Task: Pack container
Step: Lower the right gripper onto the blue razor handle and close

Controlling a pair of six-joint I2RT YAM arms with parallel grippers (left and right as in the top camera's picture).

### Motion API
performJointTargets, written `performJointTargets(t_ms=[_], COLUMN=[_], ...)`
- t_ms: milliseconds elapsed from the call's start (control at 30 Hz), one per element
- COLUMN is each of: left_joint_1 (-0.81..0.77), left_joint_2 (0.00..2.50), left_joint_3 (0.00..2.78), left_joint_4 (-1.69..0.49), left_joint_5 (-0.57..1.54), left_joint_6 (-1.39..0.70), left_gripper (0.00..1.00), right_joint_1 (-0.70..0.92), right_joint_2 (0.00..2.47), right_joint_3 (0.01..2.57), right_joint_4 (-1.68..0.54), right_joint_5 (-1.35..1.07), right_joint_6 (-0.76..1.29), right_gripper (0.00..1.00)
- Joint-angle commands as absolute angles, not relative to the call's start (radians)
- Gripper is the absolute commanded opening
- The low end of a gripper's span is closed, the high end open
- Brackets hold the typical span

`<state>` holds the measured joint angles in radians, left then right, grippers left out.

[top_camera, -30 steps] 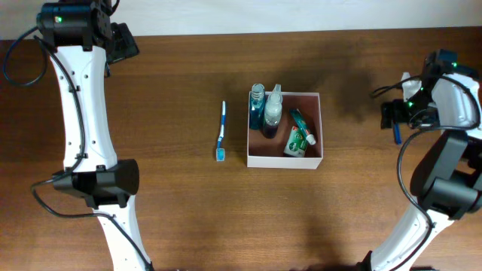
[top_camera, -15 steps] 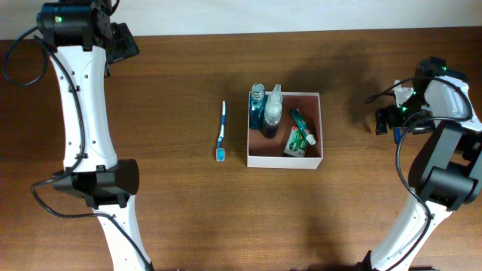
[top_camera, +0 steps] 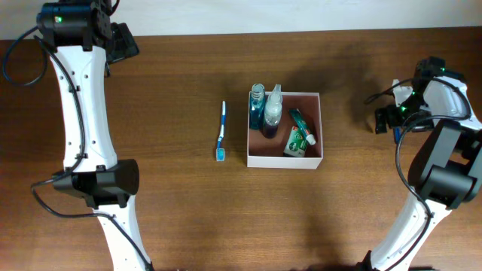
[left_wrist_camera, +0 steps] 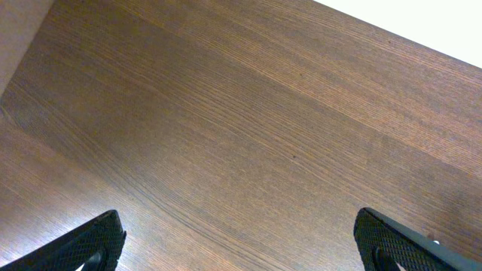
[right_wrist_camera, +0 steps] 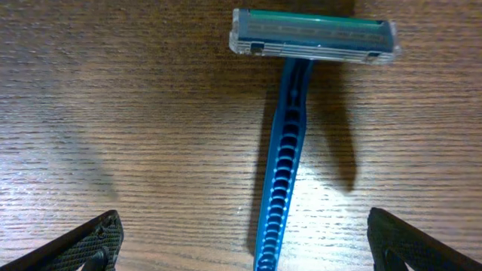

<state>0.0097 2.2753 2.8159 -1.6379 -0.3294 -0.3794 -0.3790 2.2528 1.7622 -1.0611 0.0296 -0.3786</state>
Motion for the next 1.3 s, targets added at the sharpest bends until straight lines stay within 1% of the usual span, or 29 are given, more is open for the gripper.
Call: performJointTargets(t_ms=[0, 333, 467, 533, 633, 700, 867, 933, 1000, 1133, 1267], left_joint_1=[0.016, 0.016, 0.016, 0.016, 0.016, 0.016, 0.016, 0.016, 0.016, 0.016, 0.016], left_joint_2=[2.280, 2.280, 2.280, 2.280, 2.280, 2.280, 2.280, 2.280, 2.280, 2.280, 2.280], left_joint_3=[2.811, 2.811, 2.811, 2.811, 2.811, 2.811, 2.811, 2.811, 2.811, 2.811, 2.811], left_joint_4=[-1.635, -1.636, -1.641, -1.648, -1.658, -1.659, -1.665, -1.666, -1.670, -1.672, -1.672], left_joint_5=[-0.329, -0.329, -0.329, -0.329, -0.329, -0.329, -0.329, -0.329, -0.329, -0.329, -0.329], left_joint_6=[-0.389, -0.389, -0.389, -0.389, -0.389, -0.389, -0.389, -0.389, -0.389, -0.389, -0.389], left_gripper=[0.99, 0.99, 0.99, 1.00, 0.99, 0.99, 0.99, 0.99, 1.00, 0.99, 0.99], right_joint_1=[-0.387, -0.387, -0.387, -0.388, -0.388, -0.387, -0.388, -0.388, -0.388, -0.388, -0.388], right_joint_2=[2.287, 2.296, 2.297, 2.297, 2.297, 2.297, 2.297, 2.297, 2.297, 2.297, 2.297], right_joint_3=[1.765, 1.765, 1.765, 1.765, 1.765, 1.765, 1.765, 1.765, 1.765, 1.765, 1.765], right_joint_4=[-1.058, -1.046, -1.042, -1.042, -1.037, -1.031, -1.030, -1.029, -1.027, -1.020, -1.018], right_joint_5=[0.027, 0.027, 0.027, 0.027, 0.009, 0.009, 0.009, 0.009, 0.009, 0.009, 0.010], right_joint_6=[-0.389, -0.389, -0.389, -0.389, -0.389, -0.385, -0.385, -0.385, -0.385, -0.385, -0.385], right_gripper=[0.99, 0.99, 1.00, 0.95, 0.80, 0.63, 0.62, 0.57, 0.48, 0.34, 0.24])
